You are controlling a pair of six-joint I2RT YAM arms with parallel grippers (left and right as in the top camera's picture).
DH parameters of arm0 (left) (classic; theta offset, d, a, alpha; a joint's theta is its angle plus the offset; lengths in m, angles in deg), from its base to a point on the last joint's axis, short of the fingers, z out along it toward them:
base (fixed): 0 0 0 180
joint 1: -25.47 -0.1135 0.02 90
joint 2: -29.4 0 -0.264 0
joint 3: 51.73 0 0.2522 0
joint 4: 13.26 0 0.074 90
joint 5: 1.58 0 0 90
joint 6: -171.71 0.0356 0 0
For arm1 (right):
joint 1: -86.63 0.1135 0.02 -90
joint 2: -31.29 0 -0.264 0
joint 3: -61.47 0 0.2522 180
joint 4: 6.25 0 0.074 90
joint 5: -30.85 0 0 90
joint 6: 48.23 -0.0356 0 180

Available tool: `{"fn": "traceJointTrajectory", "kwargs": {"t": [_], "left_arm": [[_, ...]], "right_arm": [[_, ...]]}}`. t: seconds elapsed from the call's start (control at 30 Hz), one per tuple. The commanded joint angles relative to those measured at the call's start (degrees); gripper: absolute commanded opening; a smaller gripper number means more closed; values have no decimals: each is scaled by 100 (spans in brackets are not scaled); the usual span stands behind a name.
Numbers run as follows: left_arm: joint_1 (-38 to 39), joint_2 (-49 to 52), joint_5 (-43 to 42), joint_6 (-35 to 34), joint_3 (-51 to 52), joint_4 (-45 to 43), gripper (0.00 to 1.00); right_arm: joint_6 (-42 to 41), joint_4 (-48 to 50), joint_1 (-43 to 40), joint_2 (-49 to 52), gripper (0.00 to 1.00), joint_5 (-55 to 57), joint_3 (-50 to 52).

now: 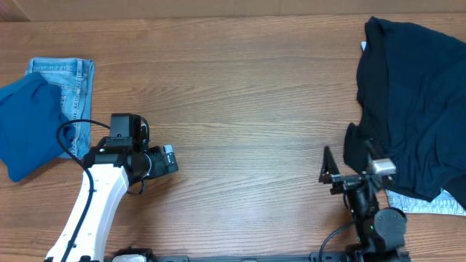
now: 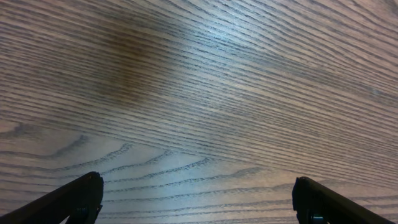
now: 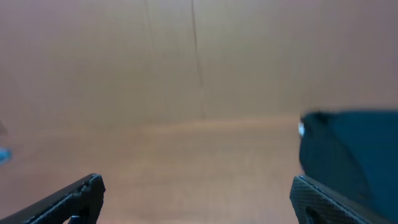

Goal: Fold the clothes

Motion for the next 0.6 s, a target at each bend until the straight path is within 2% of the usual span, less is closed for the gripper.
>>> {"fn": "traceJointTrajectory", "kwargs": {"t": [0.0,0.57], "left_arm": [[37,33,0,-55,55,-20,100],[37,33,0,-55,55,-20,100]], "right_arm": [[-2,-116,17,-68,100,33,59],[-2,-146,20,-57,100,31,59]]}}
